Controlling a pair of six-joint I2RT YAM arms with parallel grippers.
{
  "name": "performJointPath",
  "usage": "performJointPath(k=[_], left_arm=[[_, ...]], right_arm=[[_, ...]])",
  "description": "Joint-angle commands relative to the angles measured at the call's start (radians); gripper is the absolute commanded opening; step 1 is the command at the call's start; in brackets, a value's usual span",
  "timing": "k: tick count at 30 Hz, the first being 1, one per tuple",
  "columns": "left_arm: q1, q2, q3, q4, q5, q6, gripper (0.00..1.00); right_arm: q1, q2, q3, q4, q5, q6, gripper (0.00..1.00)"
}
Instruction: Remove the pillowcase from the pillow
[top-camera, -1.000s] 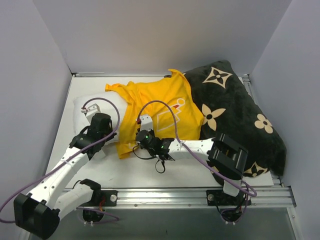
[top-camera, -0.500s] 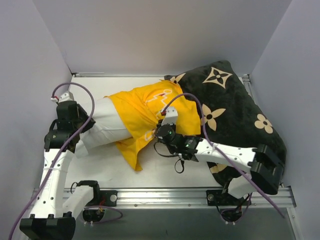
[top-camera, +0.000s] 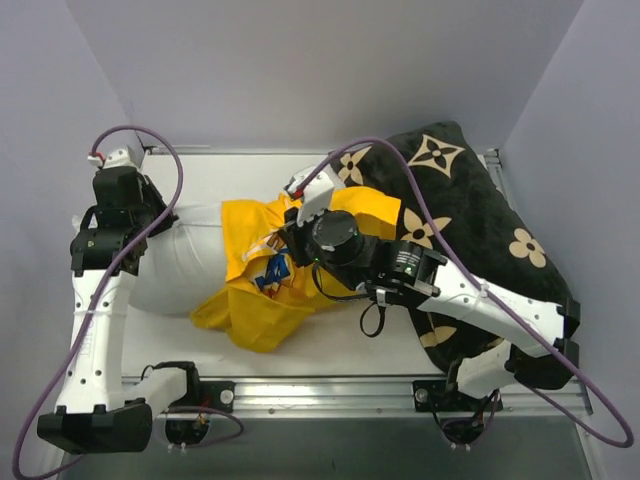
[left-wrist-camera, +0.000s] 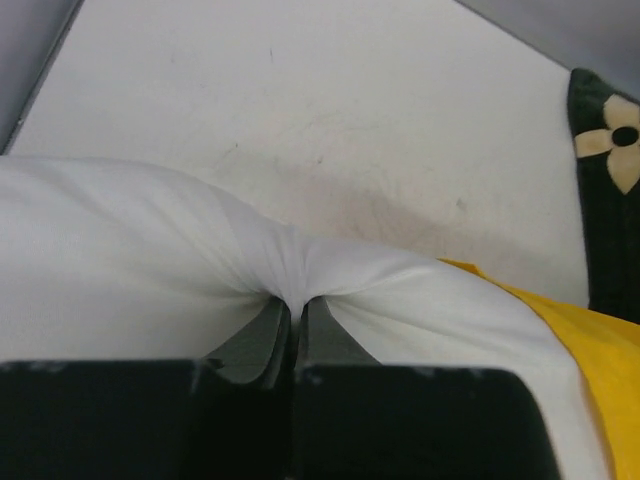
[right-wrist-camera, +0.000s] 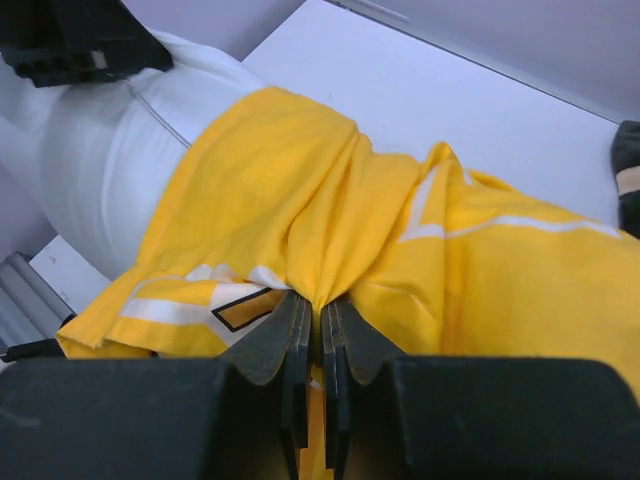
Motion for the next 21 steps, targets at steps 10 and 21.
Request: performJointPath(k=[10,21], left_arm=[[-0.001,0.244,-0.08,0.182,0.08,0.017,0.65],[-0.001,0.069,0.003,0.219,0.113,0.031,0.88]], right_arm=[[-0.342,0.442,0.31,-0.088,-0.29,0.065,0.0],[-0.465,0.631,0.55,-0.076,-0.373,0.059,0.58]])
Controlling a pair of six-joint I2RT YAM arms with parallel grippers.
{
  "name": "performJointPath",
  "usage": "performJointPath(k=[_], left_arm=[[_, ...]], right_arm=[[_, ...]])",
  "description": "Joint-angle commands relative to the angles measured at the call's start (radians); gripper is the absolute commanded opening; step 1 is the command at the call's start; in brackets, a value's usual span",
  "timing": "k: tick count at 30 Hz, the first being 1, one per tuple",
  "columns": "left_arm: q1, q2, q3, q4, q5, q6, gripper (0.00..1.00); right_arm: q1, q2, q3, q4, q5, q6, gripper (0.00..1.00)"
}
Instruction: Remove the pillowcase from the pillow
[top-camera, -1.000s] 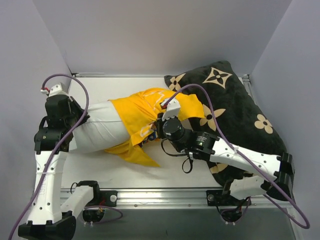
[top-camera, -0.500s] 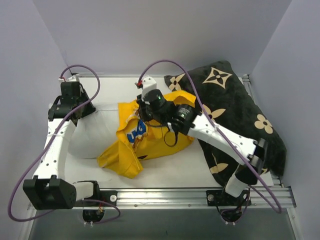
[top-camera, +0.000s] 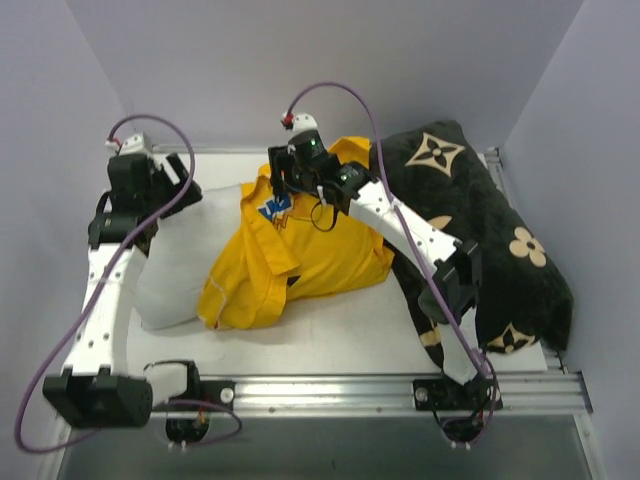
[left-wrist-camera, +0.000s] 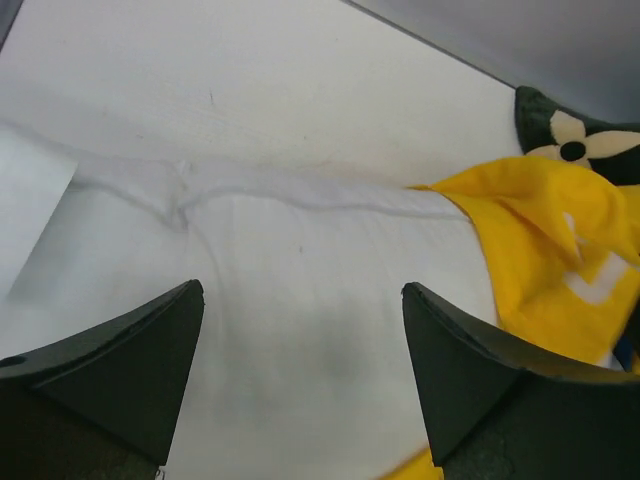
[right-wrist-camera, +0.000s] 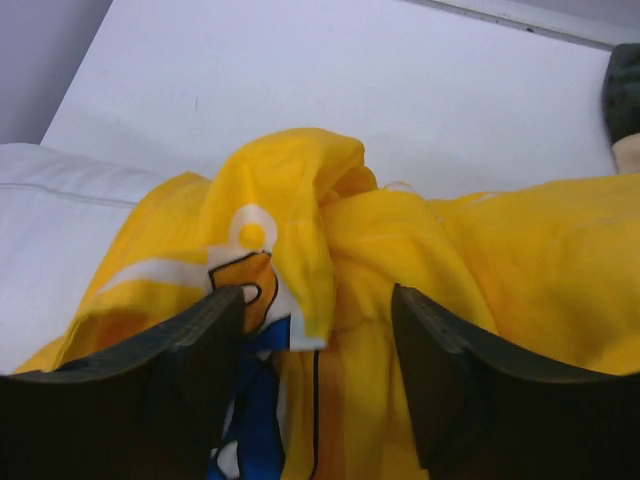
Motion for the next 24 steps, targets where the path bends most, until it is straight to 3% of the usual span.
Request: performJointPath(k=[1,3,8,12,18,24], left_arm=[[0.001,-0.119,0.038,0.011,-0.003,0.008,0.89],[0.003,-0.165,0.022,0.018,-0.012,-0.001,0.89],[0.001,-0.237,-0.117,-0.031,-0.159,-0.099,0.89],[0.003,-0.301,-0.246,-0.022,-0.219,-0.22,0.89],[0.008,-0.286,-0.321,0.028,-0.187,-0.264,0.89],[0.046,-0.288,-0.364,0.037,-0.219,-0.287,0.89]], right_arm=[[-0.024,0.008,0.081,-0.005,-0.045,-0.017,0.64],[-0.027,0.007,0.103,-0.006,-0.047,-0.023,0.72],[-0.013,-0.108,0.014,0.046,-0.032,-0.012,0.79],[0.045,-0.2,-0.101,0.06,-0.012,-0.031,0.8],[0.204,-0.337,-0.469,0.233,0.031,0.003,0.82],[0.313,-0.3,-0.616,0.397,0.043,0.061,0.82]])
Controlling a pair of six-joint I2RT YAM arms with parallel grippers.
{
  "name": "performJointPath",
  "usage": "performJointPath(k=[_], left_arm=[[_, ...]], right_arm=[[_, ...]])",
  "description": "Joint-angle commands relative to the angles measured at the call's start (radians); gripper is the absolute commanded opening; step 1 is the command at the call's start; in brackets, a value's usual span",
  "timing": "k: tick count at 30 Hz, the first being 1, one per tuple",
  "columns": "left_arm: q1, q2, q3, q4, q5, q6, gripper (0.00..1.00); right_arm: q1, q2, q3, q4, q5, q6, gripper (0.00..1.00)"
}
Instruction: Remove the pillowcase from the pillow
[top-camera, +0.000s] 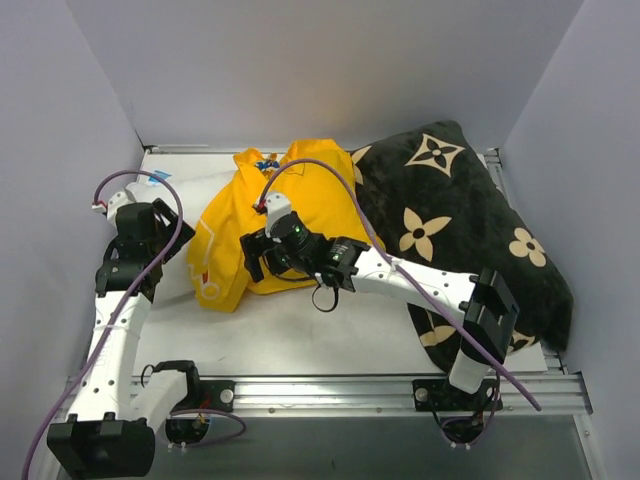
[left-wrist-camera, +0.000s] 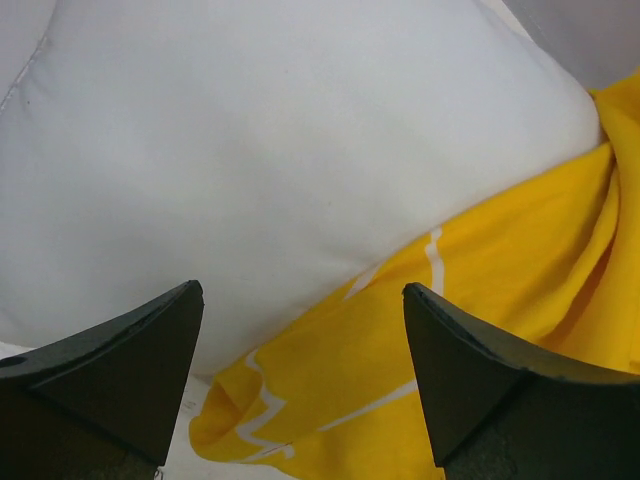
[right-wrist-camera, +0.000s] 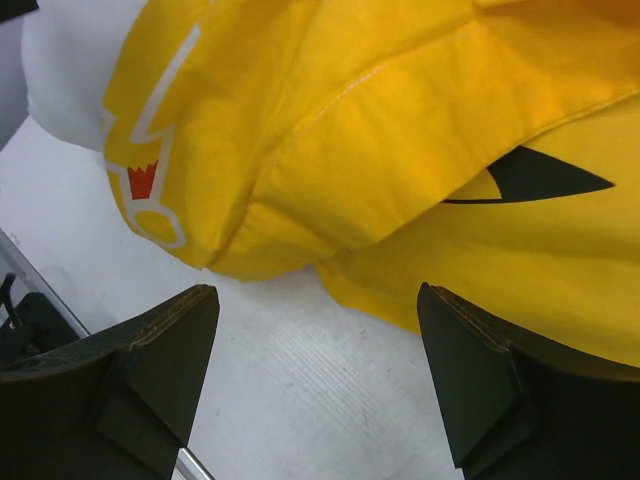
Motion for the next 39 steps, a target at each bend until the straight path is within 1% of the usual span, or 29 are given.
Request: performJointPath(k=[1,3,8,10,12,13,14,15,16,17,18,19,20,22,23,25,26,27,29,30,31,32,33,36,39], left_arm=[[0.044,-0.016,-0.038,0.057,-0.025,-0.03,0.89],[0.07,0.002,-0.056,0.076,-0.006,-0.037,0.89],[0.097,0.082,-0.09,0.131,0.072,-0.063,0.87],[0.1,0.096,-0.108,0.162,0.07,-0.066,0.83],[0.11,0.126,-0.115,0.163,0.063,-0.063,0.76],[0.123,0.14,-0.112,0.159,0.066,-0.062,0.66],[0.159,0.157,-0.11,0.151,0.078,-0.063,0.6],[0.191,0.187,-0.11,0.146,0.124,-0.066,0.52],[0.217,0.2,-0.113,0.149,0.154,-0.066,0.31],[0.265,0.212,-0.116,0.163,0.177,-0.062,0.23],[0.282,0.229,-0.119,0.171,0.196,-0.05,0.15],[0.296,0.235,-0.116,0.174,0.214,-0.04,0.01],[0.308,0.241,-0.115,0.174,0.213,-0.033,0.0],[0.334,0.243,-0.113,0.174,0.213,-0.023,0.0],[0.34,0.241,-0.112,0.175,0.211,-0.022,0.0],[0.353,0.241,-0.102,0.172,0.204,-0.014,0.0],[0.359,0.241,-0.099,0.171,0.201,-0.011,0.0],[0.366,0.241,-0.093,0.168,0.198,-0.005,0.0],[0.383,0.243,-0.073,0.159,0.187,0.004,0.0],[0.388,0.243,-0.064,0.154,0.182,0.01,0.0],[0.394,0.241,-0.058,0.148,0.179,0.012,0.0],[0.394,0.244,-0.046,0.146,0.17,0.016,0.0],[0.396,0.243,-0.043,0.145,0.167,0.017,0.0],[0.396,0.243,-0.027,0.145,0.187,0.026,0.0],[0.371,0.243,0.008,0.145,0.221,0.059,0.0]], right_arm=[[0.05,0.023,-0.027,0.152,0.09,0.022,0.82],[0.082,0.057,-0.013,0.169,0.116,0.024,0.83],[0.089,0.178,0.079,0.189,0.153,0.039,0.83],[0.089,0.197,0.102,0.201,0.17,0.041,0.83],[0.086,0.227,0.129,0.175,0.206,0.041,0.69],[0.08,0.235,0.154,0.154,0.22,0.041,0.6],[0.075,0.226,0.152,0.128,0.234,0.035,0.34],[0.07,0.215,0.14,0.118,0.278,0.035,0.2],[0.063,0.2,0.108,0.108,0.291,0.036,0.09],[0.041,0.157,0.084,0.083,0.303,0.036,0.0],[0.034,0.129,0.056,0.074,0.338,0.029,0.0],[0.024,0.1,-0.008,0.057,0.373,0.021,0.0],[0.001,0.039,-0.038,0.045,0.401,0.016,0.0],[-0.035,-0.019,-0.099,-0.007,0.462,0.004,0.0],[-0.083,-0.077,-0.149,-0.026,0.479,0.012,0.0],[-0.138,-0.136,-0.212,-0.06,0.512,0.036,0.0],[-0.172,-0.191,-0.274,-0.067,0.521,0.045,0.0],[-0.242,-0.214,-0.295,-0.081,0.52,0.058,0.0],[-0.334,-0.281,-0.36,-0.123,0.481,0.107,0.0],[-0.423,-0.303,-0.38,-0.127,0.471,0.122,0.0],[-0.468,-0.326,-0.401,-0.132,0.442,0.146,0.0],[-0.505,-0.36,-0.417,-0.132,0.378,0.157,0.0],[-0.557,-0.371,-0.43,-0.133,0.36,0.163,0.0],[-0.576,-0.383,-0.423,-0.143,0.299,0.165,0.0],[-0.534,-0.369,-0.401,-0.143,0.262,0.162,0.0]])
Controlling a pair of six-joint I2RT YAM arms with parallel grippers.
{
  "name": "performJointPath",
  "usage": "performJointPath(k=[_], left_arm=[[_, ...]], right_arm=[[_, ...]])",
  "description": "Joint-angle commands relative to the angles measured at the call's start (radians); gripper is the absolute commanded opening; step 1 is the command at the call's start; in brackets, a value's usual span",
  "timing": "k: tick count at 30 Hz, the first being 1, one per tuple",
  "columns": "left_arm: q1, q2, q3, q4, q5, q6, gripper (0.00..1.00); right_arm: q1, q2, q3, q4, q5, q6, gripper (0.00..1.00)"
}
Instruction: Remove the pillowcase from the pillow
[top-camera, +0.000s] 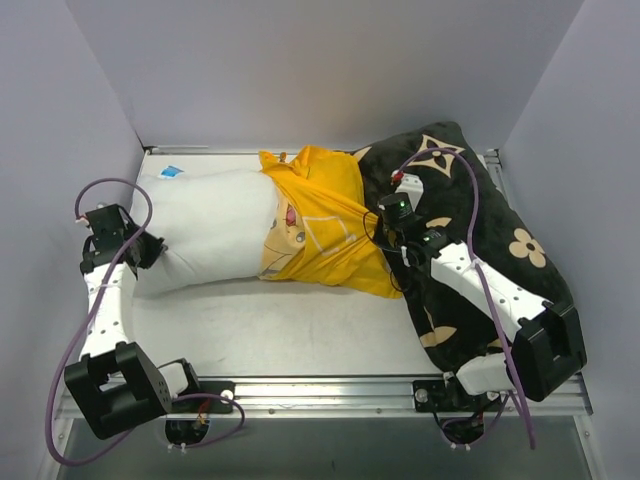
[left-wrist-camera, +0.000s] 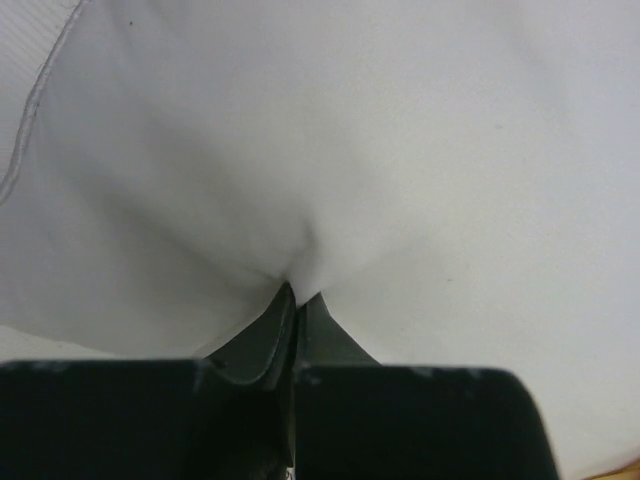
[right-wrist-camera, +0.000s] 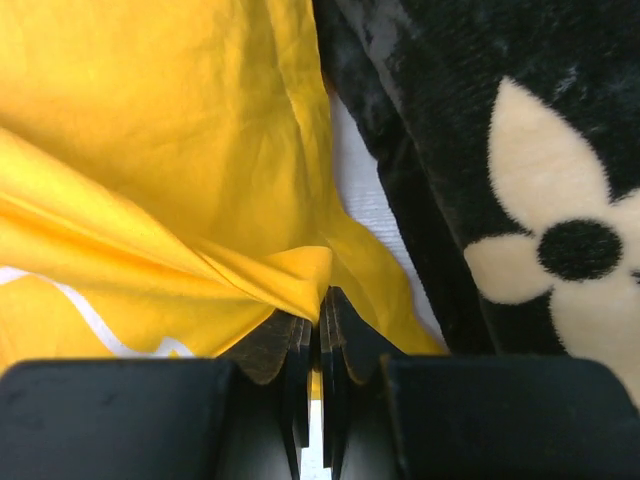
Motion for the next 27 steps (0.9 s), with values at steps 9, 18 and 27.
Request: performJointPath(k=[9,18,27], left_arm=[[-0.298,-0.094,0.199,-0.076,-0.206,0.169,0.75],[-0.669,-0.136,0.108,-0.05,-0.338,-0.018,0.98],[-0.725,0.013,0.039,0.158,-0.346,-0.108,0.97]], right_arm=[[0.115,0.046,0.062,-0.072,0.049,-0.028,0.0],[0.159,0.062,0.101,-0.069,0.035,-0.038,0.0],[0.185,0.051,0.144,-0.095,0.023,-0.054,0.0]])
